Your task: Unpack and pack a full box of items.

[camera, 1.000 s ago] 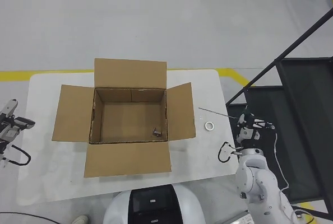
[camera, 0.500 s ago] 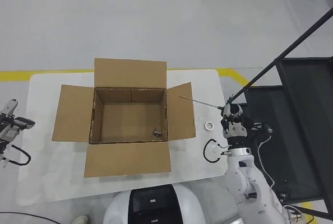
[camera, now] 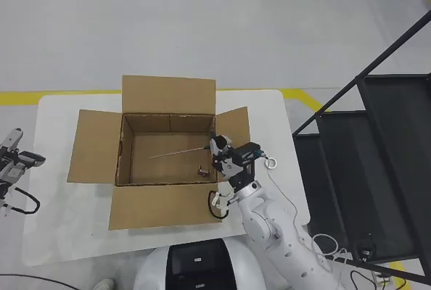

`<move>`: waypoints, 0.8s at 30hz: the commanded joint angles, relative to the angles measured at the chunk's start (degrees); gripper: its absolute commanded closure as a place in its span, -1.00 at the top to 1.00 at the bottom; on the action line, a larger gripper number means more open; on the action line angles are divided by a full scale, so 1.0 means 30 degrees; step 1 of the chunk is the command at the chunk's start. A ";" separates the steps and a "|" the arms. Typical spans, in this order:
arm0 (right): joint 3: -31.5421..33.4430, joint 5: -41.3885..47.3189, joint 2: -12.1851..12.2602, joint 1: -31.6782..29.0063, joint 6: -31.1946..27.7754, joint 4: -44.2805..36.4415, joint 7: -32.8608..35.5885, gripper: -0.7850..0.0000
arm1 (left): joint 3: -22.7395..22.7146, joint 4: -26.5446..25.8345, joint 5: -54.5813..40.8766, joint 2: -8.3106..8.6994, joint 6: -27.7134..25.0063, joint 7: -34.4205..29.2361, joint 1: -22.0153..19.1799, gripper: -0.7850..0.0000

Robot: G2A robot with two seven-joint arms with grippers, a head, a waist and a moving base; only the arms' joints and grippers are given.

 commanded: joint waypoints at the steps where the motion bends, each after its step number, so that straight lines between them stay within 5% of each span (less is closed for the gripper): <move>1: -0.0496 -0.0546 -0.0121 0.0885 0.0406 0.0930 0.0645 -0.64 | 0.0000 0.0000 0.0000 0.0000 0.0000 0.0000 0.0000 1.00; 2: -0.0686 -0.0189 -0.0219 0.1204 0.0552 0.1276 0.0567 -0.44 | 0.0000 0.0000 0.0000 0.0000 0.0000 0.0000 0.0000 1.00; 4: -0.1078 -0.0147 -0.0360 0.1937 0.0631 0.2219 0.0913 -0.41 | 0.0000 0.0000 0.0000 0.0000 0.0000 0.0000 0.0000 1.00; 5: -0.1235 -0.0058 -0.0431 0.2261 0.0668 0.2553 0.0975 -0.19 | 0.0000 0.0000 0.0000 0.0000 0.0000 0.0000 0.0000 1.00; 6: -0.1404 0.0139 -0.0505 0.2494 0.0682 0.2847 0.1020 0.83 | 0.0000 0.0000 0.0000 0.0000 0.0000 0.0000 0.0000 1.00; 7: -0.1562 0.0321 -0.0571 0.2694 0.0642 0.3069 0.1059 1.00 | 0.0000 0.0000 0.0000 0.0000 0.0000 0.0000 0.0000 1.00; 14: -0.1611 0.0561 -0.0645 0.2816 -0.0844 0.3169 -0.0404 1.00 | 0.0000 0.0000 0.0000 0.0000 0.0000 0.0000 0.0000 1.00; 24: 0.4069 -0.0955 0.0331 -0.1113 0.0007 -0.1862 -0.1663 1.00 | 0.0000 0.0000 0.0000 0.0000 0.0000 0.0000 0.0000 1.00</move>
